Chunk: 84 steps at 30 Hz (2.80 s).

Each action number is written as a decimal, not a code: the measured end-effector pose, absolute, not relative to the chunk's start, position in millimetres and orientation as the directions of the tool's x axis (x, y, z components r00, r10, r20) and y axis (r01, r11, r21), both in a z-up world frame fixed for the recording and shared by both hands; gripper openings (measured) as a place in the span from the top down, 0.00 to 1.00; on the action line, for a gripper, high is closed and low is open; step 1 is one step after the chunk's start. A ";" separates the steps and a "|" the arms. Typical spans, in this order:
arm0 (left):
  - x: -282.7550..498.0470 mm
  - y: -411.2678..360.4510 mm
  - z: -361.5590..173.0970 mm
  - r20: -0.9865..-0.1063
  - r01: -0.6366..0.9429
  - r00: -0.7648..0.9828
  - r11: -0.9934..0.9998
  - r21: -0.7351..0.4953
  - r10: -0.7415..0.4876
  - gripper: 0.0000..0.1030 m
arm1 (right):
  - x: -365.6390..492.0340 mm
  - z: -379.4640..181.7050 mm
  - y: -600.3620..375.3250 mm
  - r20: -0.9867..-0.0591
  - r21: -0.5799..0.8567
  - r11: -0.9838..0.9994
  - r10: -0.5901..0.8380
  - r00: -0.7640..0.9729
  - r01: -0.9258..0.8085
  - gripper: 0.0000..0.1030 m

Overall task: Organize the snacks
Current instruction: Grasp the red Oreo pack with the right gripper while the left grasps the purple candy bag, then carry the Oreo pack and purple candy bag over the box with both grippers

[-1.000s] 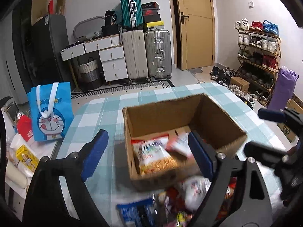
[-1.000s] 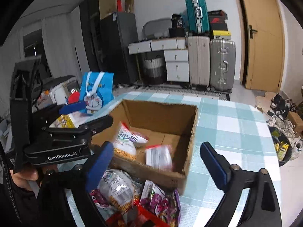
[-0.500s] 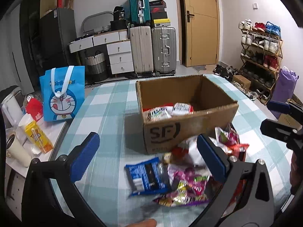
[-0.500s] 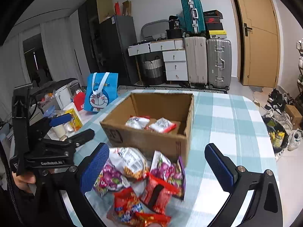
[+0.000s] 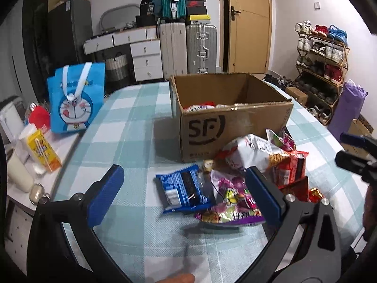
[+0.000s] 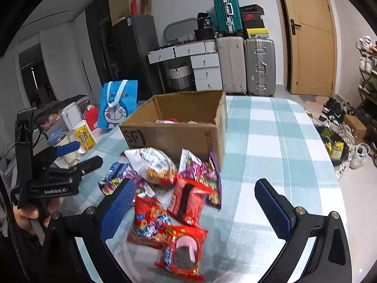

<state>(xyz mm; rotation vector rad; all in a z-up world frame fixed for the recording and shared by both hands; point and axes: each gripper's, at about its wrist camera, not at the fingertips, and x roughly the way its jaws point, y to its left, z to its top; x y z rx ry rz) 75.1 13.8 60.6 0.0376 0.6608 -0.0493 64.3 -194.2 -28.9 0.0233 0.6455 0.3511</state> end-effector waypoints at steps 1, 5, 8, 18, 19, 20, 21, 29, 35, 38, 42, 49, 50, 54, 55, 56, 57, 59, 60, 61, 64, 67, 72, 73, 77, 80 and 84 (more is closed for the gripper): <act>74.7 14.3 59.4 -0.618 0.057 0.785 0.998 0.012 -0.037 0.01 | 63.3 -32.2 -194.7 -0.592 0.133 0.942 0.326 0.737 -0.309 0.00; 73.5 12.5 55.1 -0.634 0.070 0.772 0.998 -0.001 -0.055 0.01 | 63.0 -45.7 -191.3 -0.640 0.111 0.946 0.303 0.706 -0.306 0.00; 72.1 8.0 53.5 -0.634 0.095 0.770 0.995 -0.004 -0.076 0.01 | 61.4 -55.2 -188.7 -0.670 0.081 0.948 0.280 0.687 -0.307 0.00; 76.3 -7.3 41.0 -0.663 0.158 0.740 0.987 0.009 -0.112 0.01 | 68.1 -87.7 -186.4 -0.767 0.065 0.943 0.257 0.588 -0.327 0.00; 76.5 -7.7 39.5 -0.666 0.156 0.737 0.988 0.009 -0.111 0.01 | 68.5 -89.8 -186.3 -0.774 0.061 0.942 0.254 0.580 -0.331 0.00; 77.2 -7.7 37.9 -0.670 0.154 0.734 0.988 0.010 -0.107 0.01 | 69.3 -92.6 -185.7 -0.784 0.055 0.941 0.247 0.570 -0.333 0.00; 78.2 -7.4 36.6 -0.673 0.151 0.732 0.989 0.010 -0.104 0.01 | 70.1 -95.4 -185.2 -0.791 0.054 0.940 0.247 0.560 -0.337 0.00; 82.6 -4.4 32.1 -0.683 0.147 0.723 0.989 -0.003 -0.110 0.01 | 74.1 -107.9 -185.0 -0.819 0.114 0.923 0.296 0.492 -0.367 0.14; 81.7 -4.0 31.5 -0.684 0.147 0.722 0.989 -0.001 -0.108 0.01 | 71.9 -111.3 -181.4 -0.830 0.122 0.912 0.310 0.463 -0.391 0.52; 81.6 -3.5 32.3 -0.682 0.148 0.723 0.989 -0.001 -0.109 0.01 | 69.2 -107.9 -183.3 -0.818 0.131 0.906 0.328 0.472 -0.402 0.57; 81.5 -5.4 30.9 -0.686 0.160 0.718 0.987 -0.003 -0.118 0.01 | 66.4 -97.1 -190.1 -0.794 0.122 0.910 0.329 0.511 -0.396 0.57; 76.8 -19.4 28.0 -0.680 0.230 0.714 0.973 0.002 -0.167 0.01 | 62.8 -78.5 -201.1 -0.732 0.140 0.919 0.347 0.586 -0.370 0.57; 75.6 -20.8 28.2 -0.676 0.242 0.715 0.970 -0.004 -0.181 0.03 | 63.7 -77.8 -202.0 -0.732 0.145 0.920 0.348 0.586 -0.365 0.57; 75.9 -23.6 27.0 -0.683 0.297 0.687 0.954 -0.048 -0.248 0.21 | 65.8 -78.5 -202.4 -0.733 0.148 0.919 0.350 0.583 -0.365 0.57; 77.2 -24.5 25.8 -0.687 0.301 0.680 0.952 -0.054 -0.255 0.23 | 66.0 -78.3 -201.8 -0.733 0.145 0.919 0.349 0.584 -0.367 0.57; 77.7 -25.6 24.5 -0.688 0.300 0.680 0.952 -0.054 -0.253 0.25 | 66.1 -78.0 -201.7 -0.732 0.145 0.919 0.349 0.585 -0.367 0.57; 78.6 -27.2 23.4 -0.692 0.302 0.676 0.952 -0.055 -0.255 0.26 | 66.1 -77.9 -201.3 -0.732 0.145 0.918 0.351 0.584 -0.369 0.57; 78.5 -30.0 22.6 -0.689 0.314 0.672 0.947 -0.064 -0.270 0.28 | 65.6 -78.6 -200.4 -0.732 0.144 0.917 0.352 0.583 -0.373 0.57; 79.3 -32.7 22.2 -0.690 0.322 0.668 0.944 -0.068 -0.278 0.28 | 65.5 -78.8 -200.1 -0.732 0.144 0.916 0.353 0.583 -0.374 0.57; 80.6 -34.8 21.7 -0.692 0.329 0.664 0.942 -0.068 -0.282 0.28 | 65.5 -78.9 -200.3 -0.732 0.145 0.916 0.353 0.583 -0.374 0.57; 87.7 -44.7 16.7 -0.713 0.334 0.650 0.942 -0.044 -0.264 0.28 | 66.2 -80.2 -201.5 -0.733 0.150 0.916 0.356 0.580 -0.373 0.57; 96.5 -53.1 9.4 -0.739 0.339 0.627 0.941 -0.026 -0.246 0.28 | 66.8 -81.2 -203.1 -0.734 0.154 0.917 0.356 0.578 -0.369 0.57; 104.4 -56.2 -2.8 -0.763 0.315 0.611 0.949 -0.011 -0.212 0.32 | 67.7 -81.9 -203.7 -0.734 0.157 0.917 0.356 0.578 -0.366 0.57; 105.3 -56.2 -3.7 -0.764 0.313 0.610 0.950 -0.011 -0.210 0.32 | 67.8 -81.9 -203.4 -0.734 0.159 0.917 0.358 0.578 -0.366 0.57; 105.3 -54.2 -3.0 -0.752 0.311 0.621 0.950 -0.021 -0.220 0.41 | 68.8 -83.5 -202.5 -0.736 0.160 0.916 0.359 0.574 -0.368 0.57; 103.5 -54.3 -3.3 -0.746 0.307 0.634 0.952 0.001 -0.204 0.51 | 69.5 -84.7 -201.4 -0.737 0.161 0.915 0.360 0.571 -0.370 0.57; 101.8 -50.9 -1.0 -0.742 0.306 0.632 0.952 -0.024 -0.222 0.53 | 68.1 -84.4 -199.3 -0.735 0.160 0.912 0.365 0.571 -0.377 0.57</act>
